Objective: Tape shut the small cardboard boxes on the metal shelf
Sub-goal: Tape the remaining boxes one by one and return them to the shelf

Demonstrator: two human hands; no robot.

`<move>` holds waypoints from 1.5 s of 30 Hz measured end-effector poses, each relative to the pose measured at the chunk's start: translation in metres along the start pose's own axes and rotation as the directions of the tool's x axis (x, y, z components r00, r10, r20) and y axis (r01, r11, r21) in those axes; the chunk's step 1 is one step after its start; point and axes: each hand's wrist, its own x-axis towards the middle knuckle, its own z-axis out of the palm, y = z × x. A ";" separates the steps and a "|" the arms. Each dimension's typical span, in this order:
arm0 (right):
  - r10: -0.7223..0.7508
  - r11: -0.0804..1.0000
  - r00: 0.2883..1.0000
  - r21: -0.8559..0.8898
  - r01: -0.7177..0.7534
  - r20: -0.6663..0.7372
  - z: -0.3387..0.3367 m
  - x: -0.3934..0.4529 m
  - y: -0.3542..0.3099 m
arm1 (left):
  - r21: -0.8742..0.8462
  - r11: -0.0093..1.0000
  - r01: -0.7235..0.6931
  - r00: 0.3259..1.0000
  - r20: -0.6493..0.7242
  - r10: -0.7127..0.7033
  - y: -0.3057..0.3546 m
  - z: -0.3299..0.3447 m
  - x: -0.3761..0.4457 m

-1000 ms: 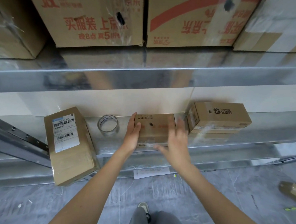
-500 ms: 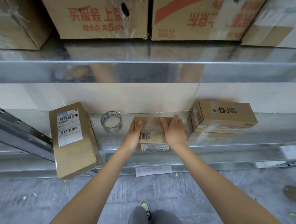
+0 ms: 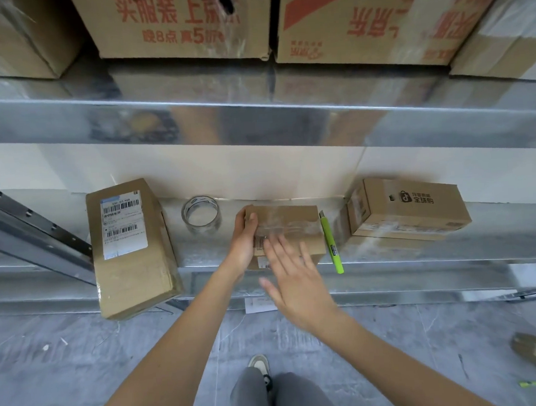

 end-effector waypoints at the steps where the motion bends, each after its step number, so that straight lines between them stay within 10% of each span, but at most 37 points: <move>1: -0.005 1.000 1.000 -0.002 0.005 0.004 0.005 -0.013 -0.003 | 0.000 1.000 0.001 1.000 0.001 -0.001 -0.001 0.000 0.001; 6: -0.012 0.998 0.989 -0.067 0.002 -0.145 0.000 -0.015 0.002 | 0.042 0.999 0.024 1.000 -0.005 -0.024 0.001 -0.001 0.001; 13: 0.386 0.699 0.920 0.672 -0.247 -0.063 -0.027 0.005 0.059 | -0.048 0.997 0.066 0.998 0.008 -0.066 0.003 0.001 -0.015; 17: 0.458 0.804 0.863 0.514 -0.299 -0.214 -0.042 0.023 0.068 | 0.199 0.979 -0.039 0.997 0.077 0.024 0.006 -0.007 -0.034; 19: 0.485 0.775 0.871 0.500 -0.387 -0.078 -0.045 0.040 0.068 | 0.411 0.904 -0.121 0.992 0.070 0.101 0.006 -0.014 -0.032; 23: 0.541 0.783 0.840 0.338 -0.522 0.044 -0.038 0.064 0.054 | 0.321 0.945 -0.063 0.998 0.039 0.054 0.010 -0.008 -0.020; 26: 0.339 0.941 0.931 0.045 -0.336 -0.134 -0.038 0.073 0.039 | 0.254 0.965 -0.065 0.998 0.027 0.060 0.012 -0.005 -0.017; 29: 0.113 0.993 0.994 -0.017 -0.113 0.002 -0.033 0.078 0.018 | 0.231 0.971 -0.067 0.998 0.021 0.064 0.012 -0.008 -0.014; 37: 0.000 0.999 1.000 -0.054 0.001 0.018 -0.011 -0.019 -0.011 | 0.130 0.990 -0.058 0.998 0.029 0.054 0.007 -0.004 -0.011; 42: 0.104 0.938 0.976 0.346 -0.032 -0.190 -0.038 -0.007 0.028 | 0.177 0.984 -0.019 0.998 0.064 0.007 0.009 -0.013 -0.010; 45: 0.357 0.746 0.934 0.593 -0.303 0.029 -0.042 -0.006 0.052 | 0.181 0.983 0.028 0.996 0.073 -0.042 0.010 -0.013 -0.013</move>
